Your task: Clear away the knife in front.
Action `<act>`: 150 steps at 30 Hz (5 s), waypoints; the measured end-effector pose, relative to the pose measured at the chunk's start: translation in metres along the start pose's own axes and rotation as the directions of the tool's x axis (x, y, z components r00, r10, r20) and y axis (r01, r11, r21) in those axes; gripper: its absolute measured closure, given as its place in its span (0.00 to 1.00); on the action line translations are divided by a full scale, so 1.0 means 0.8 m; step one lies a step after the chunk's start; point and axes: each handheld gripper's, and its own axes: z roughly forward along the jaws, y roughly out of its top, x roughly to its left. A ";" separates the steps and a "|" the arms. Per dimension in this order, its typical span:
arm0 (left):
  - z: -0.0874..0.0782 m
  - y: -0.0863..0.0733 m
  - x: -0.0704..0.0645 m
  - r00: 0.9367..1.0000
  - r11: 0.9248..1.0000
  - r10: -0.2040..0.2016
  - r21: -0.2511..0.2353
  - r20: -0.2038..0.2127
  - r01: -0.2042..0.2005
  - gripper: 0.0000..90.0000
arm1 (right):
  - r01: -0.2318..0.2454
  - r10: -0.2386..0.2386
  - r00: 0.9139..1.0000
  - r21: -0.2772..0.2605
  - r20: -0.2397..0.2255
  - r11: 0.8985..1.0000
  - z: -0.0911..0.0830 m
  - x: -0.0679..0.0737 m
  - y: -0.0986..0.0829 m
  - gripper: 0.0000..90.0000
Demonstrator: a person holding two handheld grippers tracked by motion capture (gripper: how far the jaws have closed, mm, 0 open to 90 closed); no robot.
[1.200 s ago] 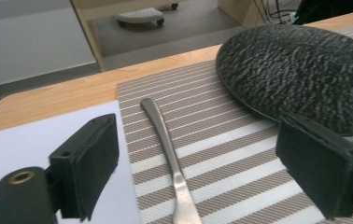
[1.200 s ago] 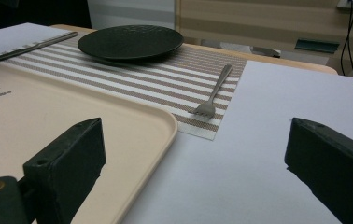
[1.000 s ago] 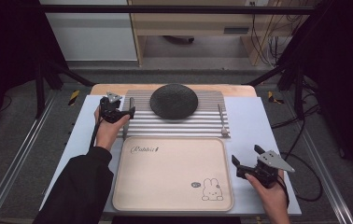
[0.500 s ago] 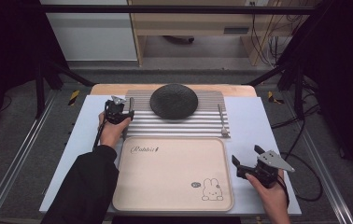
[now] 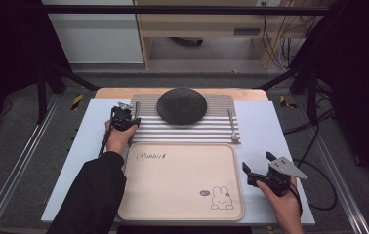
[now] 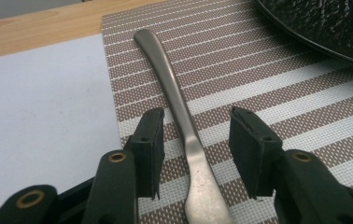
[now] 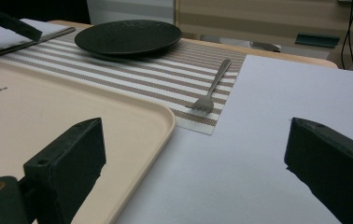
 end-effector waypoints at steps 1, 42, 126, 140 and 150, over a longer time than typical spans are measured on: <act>0.001 0.000 0.000 1.000 1.000 -0.004 -0.001 0.006 0.004 0.64 | -0.001 0.001 1.000 0.001 0.001 1.000 0.000 0.000 0.000 0.06; 0.001 0.003 0.005 0.999 1.000 0.013 -0.010 -0.029 -0.013 0.89 | -0.011 0.011 1.000 0.008 0.005 1.000 0.001 -0.004 -0.001 0.07; -0.194 -0.117 -0.145 0.956 0.993 0.119 -0.059 0.270 -0.106 0.89 | -0.006 0.005 1.000 -0.007 -0.004 1.000 -0.002 0.000 0.002 0.06; -0.187 -0.125 -0.145 0.956 0.993 0.118 -0.009 0.270 -0.120 0.89 | -0.006 0.006 1.000 -0.007 -0.003 1.000 -0.002 0.000 0.002 0.06; -0.185 -0.129 -0.143 0.957 0.992 0.117 0.013 0.266 -0.125 0.89 | -0.006 0.006 1.000 -0.006 -0.004 1.000 -0.002 0.000 0.002 0.06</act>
